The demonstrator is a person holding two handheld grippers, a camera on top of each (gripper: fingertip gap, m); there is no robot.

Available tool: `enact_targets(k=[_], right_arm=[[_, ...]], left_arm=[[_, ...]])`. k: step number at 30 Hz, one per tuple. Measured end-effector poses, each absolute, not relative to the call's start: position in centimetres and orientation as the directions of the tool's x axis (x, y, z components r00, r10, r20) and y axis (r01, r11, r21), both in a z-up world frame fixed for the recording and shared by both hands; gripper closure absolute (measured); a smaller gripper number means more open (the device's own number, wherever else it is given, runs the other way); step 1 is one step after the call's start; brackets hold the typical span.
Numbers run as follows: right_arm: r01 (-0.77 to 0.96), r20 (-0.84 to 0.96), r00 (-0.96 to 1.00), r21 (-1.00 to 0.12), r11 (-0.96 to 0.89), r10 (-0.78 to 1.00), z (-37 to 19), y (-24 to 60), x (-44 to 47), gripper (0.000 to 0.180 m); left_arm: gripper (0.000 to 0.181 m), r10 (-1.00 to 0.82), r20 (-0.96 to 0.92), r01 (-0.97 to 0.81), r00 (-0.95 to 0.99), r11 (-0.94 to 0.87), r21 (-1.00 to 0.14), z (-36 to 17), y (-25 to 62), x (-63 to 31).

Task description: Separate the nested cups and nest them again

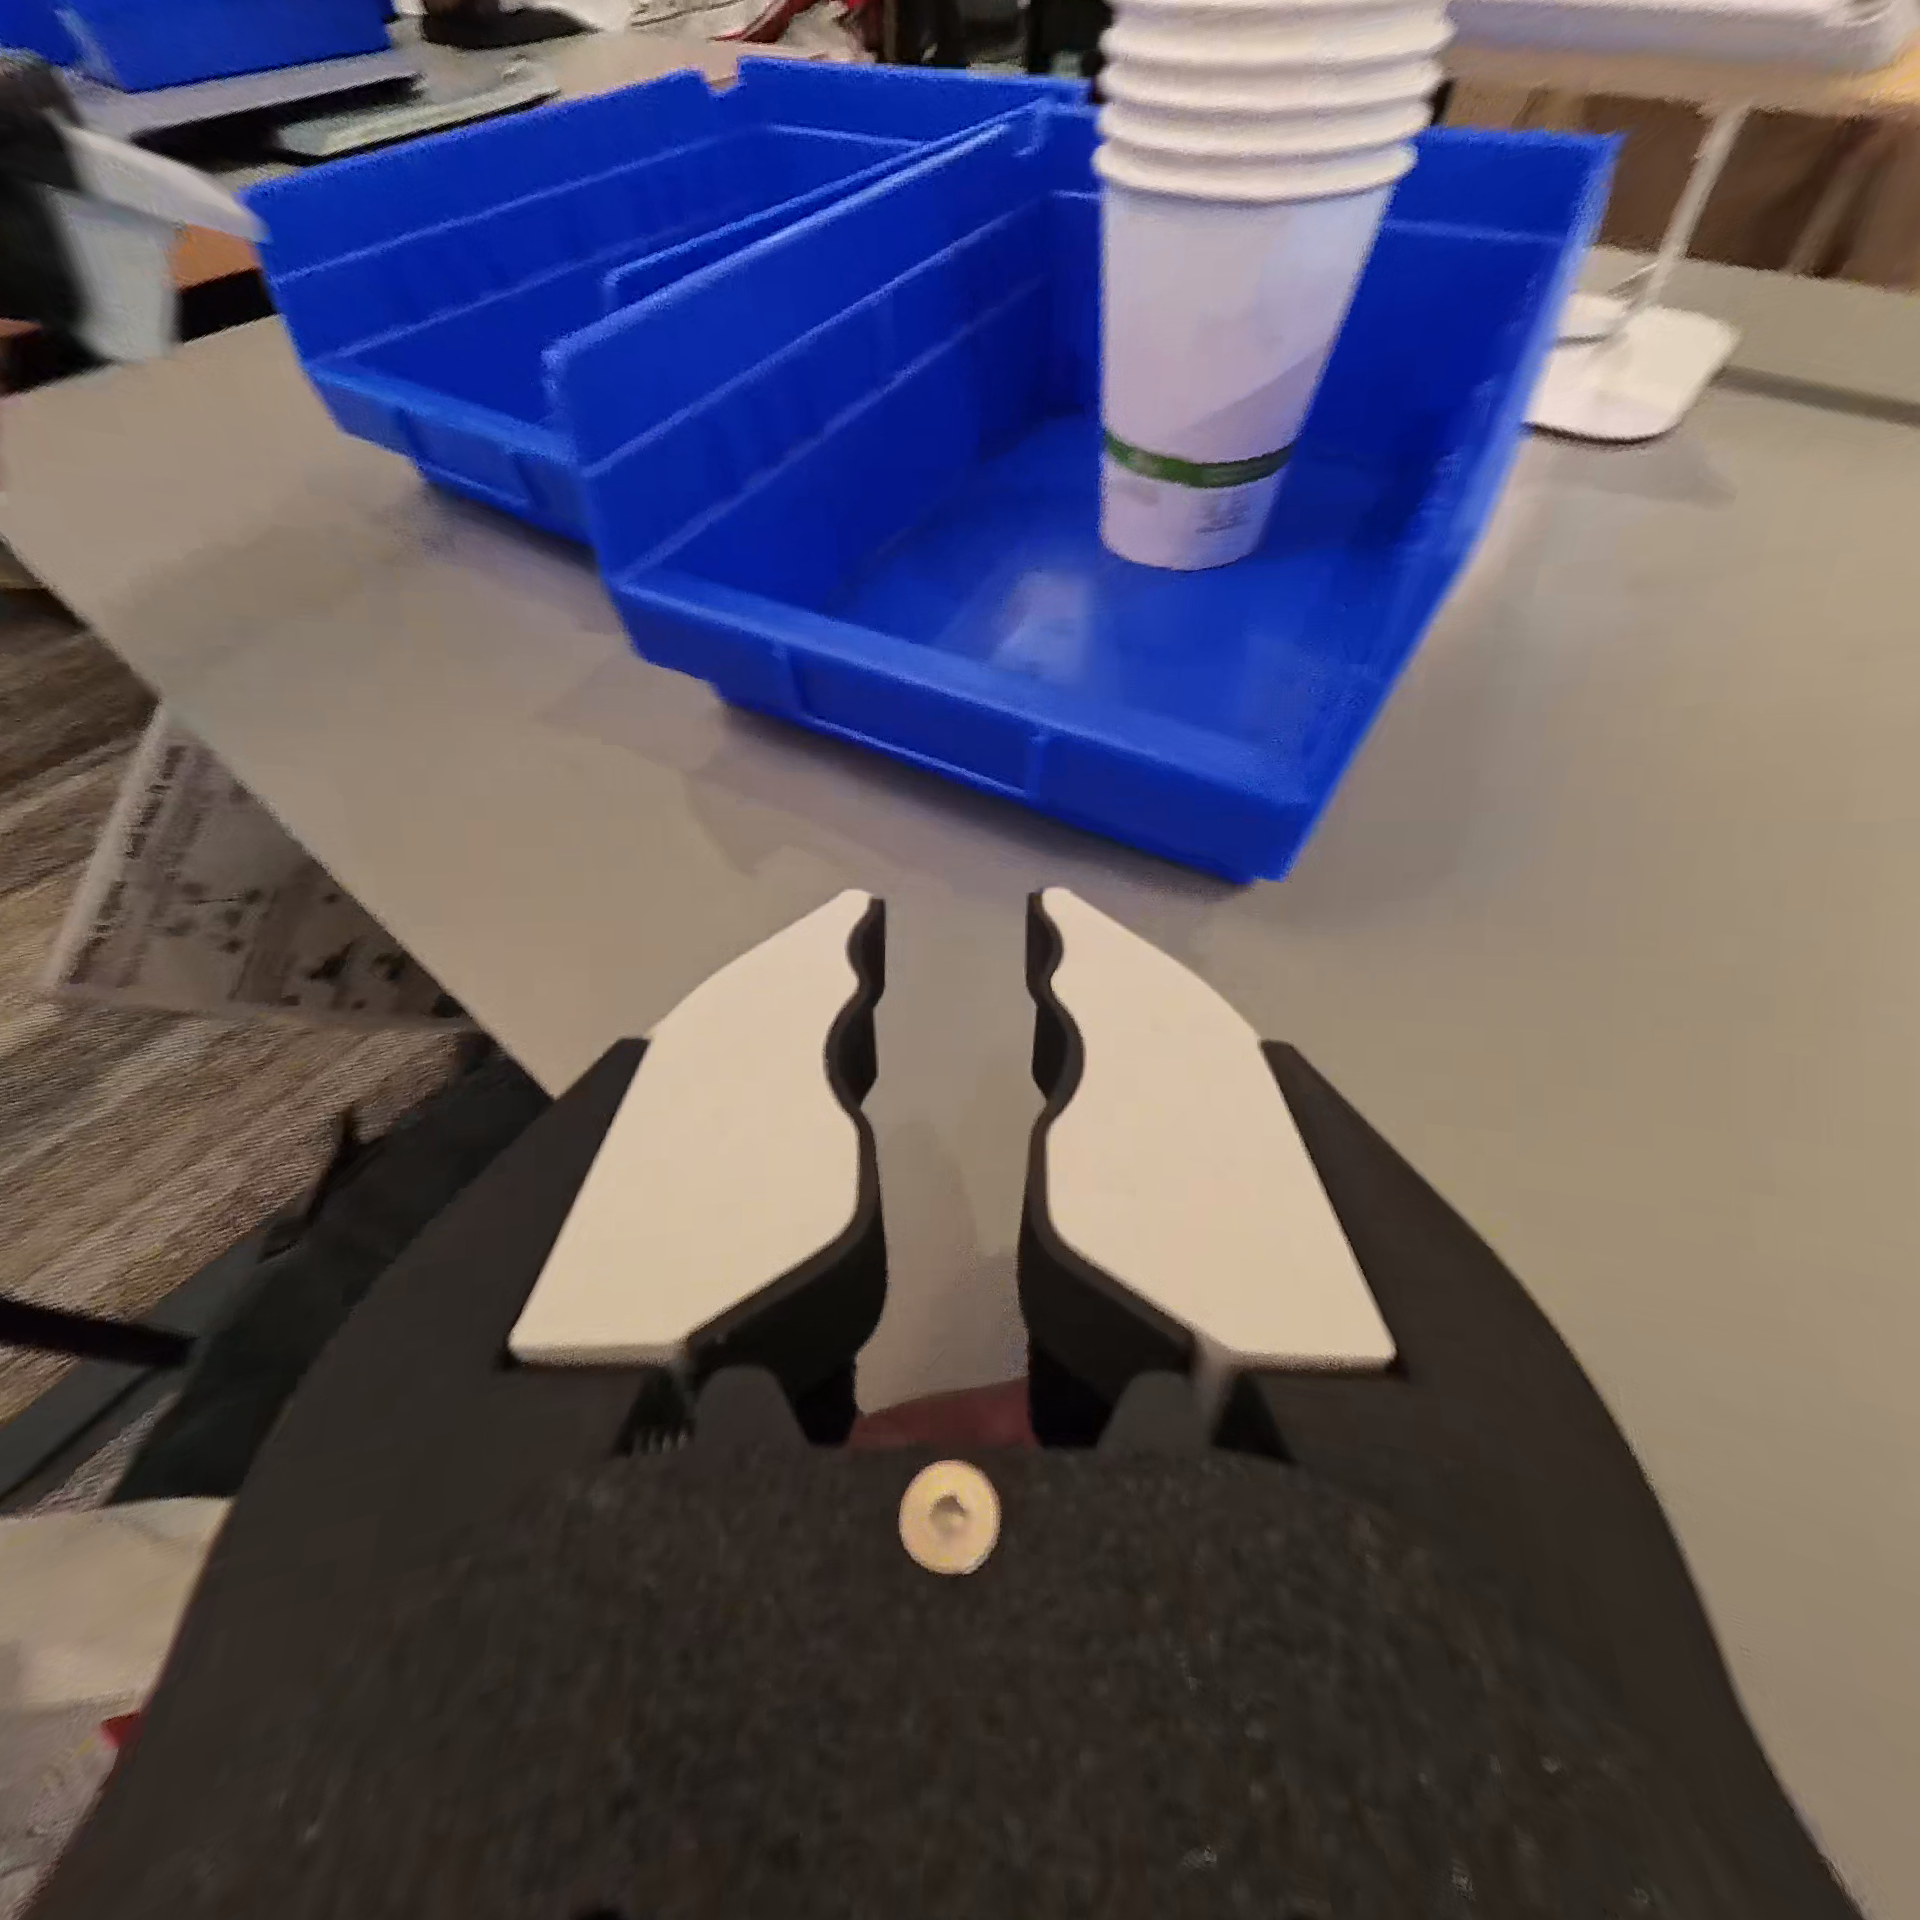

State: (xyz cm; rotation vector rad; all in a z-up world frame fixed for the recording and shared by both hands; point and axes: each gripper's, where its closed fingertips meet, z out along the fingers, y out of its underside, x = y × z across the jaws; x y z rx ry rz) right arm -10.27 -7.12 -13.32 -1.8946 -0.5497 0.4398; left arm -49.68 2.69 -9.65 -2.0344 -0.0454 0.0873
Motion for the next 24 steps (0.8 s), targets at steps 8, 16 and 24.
enact_targets(k=[8, 16, 24], right_arm=[[0.139, -0.135, 0.733, -0.93, -0.34, 0.667, -12.1, -8.1, -15.8, 0.155], [0.268, -0.092, 0.664, -0.897, -0.351, 0.742, -14.2, -7.8, -24.1, 0.144], [0.219, -0.067, 0.692, -0.929, -0.297, 0.719, -12.3, -6.1, -30.7, 0.134]], left_arm=[[0.175, 0.062, 0.041, 0.067, 0.997, -0.517, -0.853, -13.2, 6.7, -49.7], [0.178, 0.179, 0.063, 0.139, 0.982, -0.454, -0.88, -13.2, -0.5, -49.2], [0.178, 0.305, 0.09, 0.209, 0.948, -0.385, -0.899, -13.1, -10.5, -48.6]])
